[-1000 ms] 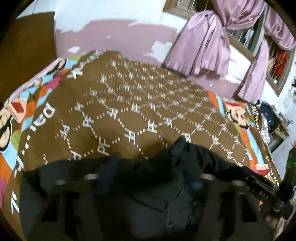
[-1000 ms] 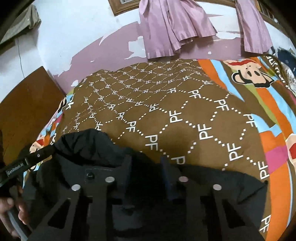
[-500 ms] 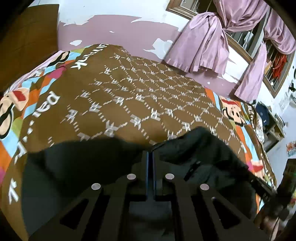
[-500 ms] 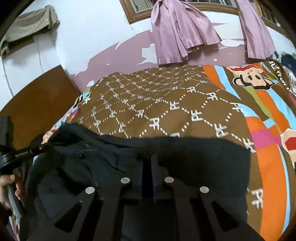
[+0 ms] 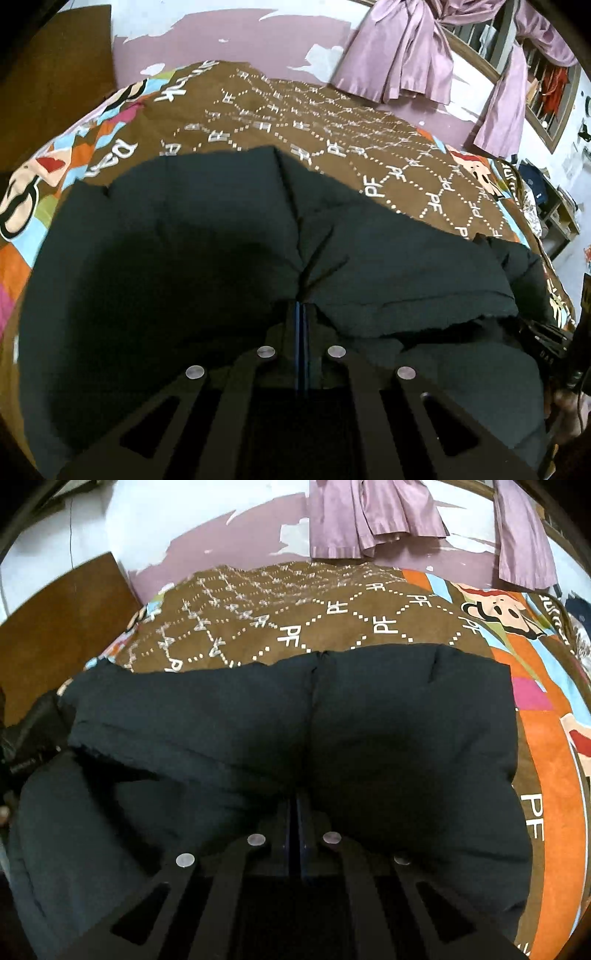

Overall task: Fold large clothes
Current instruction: 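Lift the hem with both tools and fold it toward the collar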

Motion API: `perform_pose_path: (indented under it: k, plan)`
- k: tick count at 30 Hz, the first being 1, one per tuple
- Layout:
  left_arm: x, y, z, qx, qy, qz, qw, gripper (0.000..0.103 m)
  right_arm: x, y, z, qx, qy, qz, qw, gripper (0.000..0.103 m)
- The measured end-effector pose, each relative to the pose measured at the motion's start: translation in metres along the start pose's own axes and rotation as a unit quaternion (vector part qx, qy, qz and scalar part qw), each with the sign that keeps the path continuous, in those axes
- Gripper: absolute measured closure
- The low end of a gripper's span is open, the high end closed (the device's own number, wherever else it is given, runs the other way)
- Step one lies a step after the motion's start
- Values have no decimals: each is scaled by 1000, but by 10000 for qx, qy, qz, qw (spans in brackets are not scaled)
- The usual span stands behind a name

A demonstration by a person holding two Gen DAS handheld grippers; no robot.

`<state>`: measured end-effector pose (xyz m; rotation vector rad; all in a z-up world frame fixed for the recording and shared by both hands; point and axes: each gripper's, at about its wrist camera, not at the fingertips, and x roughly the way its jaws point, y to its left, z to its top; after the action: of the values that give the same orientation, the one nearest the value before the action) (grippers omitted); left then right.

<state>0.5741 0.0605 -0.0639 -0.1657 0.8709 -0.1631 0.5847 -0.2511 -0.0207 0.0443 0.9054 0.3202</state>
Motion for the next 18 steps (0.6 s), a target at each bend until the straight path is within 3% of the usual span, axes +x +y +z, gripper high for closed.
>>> perform_pose_path:
  k: [5,8,12,15,18]
  plan:
    - [-5,3,-4,17,-98,-64,9999,103,-35,-9,1,354,-435,370,9977,98]
    - [-22,5,-3,-21,-286,-117,9995,103,-61,-12,6,395,-783,346,9955,98]
    - [-57,-2,-6,253,-895,-119,9956,103,-76,-7,38,534,-1102,441,9915,98]
    - [-78,-17,5,437,-1524,-129,9873,102,-59,2,71,615,-996,759,9902,98]
    - [-76,-37,39,518,-1533,-308,9863,102,-34,15,94,760,-639,1379,9855,97]
